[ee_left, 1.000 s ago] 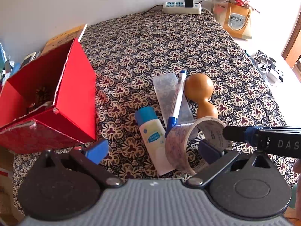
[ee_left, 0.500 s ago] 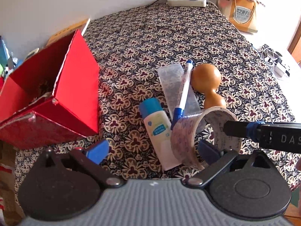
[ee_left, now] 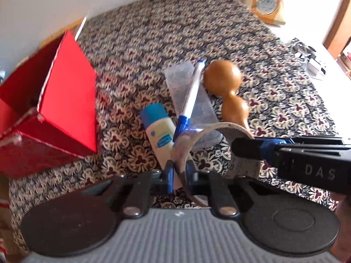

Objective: Organize rigid objects
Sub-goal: 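Carry the tape roll with the left gripper into the red box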

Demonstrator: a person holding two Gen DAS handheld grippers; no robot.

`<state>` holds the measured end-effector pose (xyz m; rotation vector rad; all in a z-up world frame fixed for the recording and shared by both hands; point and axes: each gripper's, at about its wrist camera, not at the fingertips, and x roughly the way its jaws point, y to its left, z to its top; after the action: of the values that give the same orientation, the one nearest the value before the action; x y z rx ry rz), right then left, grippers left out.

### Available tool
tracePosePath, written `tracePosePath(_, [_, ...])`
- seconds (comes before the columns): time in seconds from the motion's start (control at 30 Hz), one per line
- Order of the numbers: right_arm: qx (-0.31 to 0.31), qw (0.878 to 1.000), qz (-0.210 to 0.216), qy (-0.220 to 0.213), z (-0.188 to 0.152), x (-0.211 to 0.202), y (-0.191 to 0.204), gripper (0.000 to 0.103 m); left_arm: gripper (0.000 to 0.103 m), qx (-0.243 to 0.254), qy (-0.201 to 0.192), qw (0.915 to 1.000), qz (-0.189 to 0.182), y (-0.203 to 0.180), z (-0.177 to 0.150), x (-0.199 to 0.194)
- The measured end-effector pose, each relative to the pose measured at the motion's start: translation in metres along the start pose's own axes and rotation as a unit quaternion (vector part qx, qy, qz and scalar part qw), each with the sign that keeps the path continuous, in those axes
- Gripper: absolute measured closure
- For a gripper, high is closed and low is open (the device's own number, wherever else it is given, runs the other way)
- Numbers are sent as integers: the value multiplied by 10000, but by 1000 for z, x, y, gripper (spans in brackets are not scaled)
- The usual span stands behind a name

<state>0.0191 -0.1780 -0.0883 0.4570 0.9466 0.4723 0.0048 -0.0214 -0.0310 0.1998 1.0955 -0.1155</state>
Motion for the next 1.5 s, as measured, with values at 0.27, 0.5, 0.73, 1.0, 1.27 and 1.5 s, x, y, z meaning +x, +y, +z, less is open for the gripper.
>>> tracePosePath(0.27, [-232, 9988, -69, -430, 16, -34, 27, 103, 90, 142, -607, 9968, -494, 11, 9, -46])
tracePosePath(0.5, [-530, 9930, 39, -1058, 47, -34, 80, 103, 90, 169, -1435, 9877, -598, 61, 35, -80])
tracePosePath(0.73, [-786, 9912, 375, -1000, 82, 15, 152, 103, 90, 105, -1761, 9833, -436, 154, 58, -85])
tracePosePath(1.0, [-1088, 9922, 321, -507, 122, 105, 221, 103, 90, -116, -1552, 9867, -467, 282, 72, -49])
tracePosePath(1.27, [-1228, 9911, -383, 330, 134, 183, 247, 103, 90, -142, -756, 9954, -576, 338, 78, 32])
tracePosePath(1.5, [-1385, 9808, -1111, 811, 131, 226, 253, 103, 89, -255, -207, 9965, -766, 349, 78, 77])
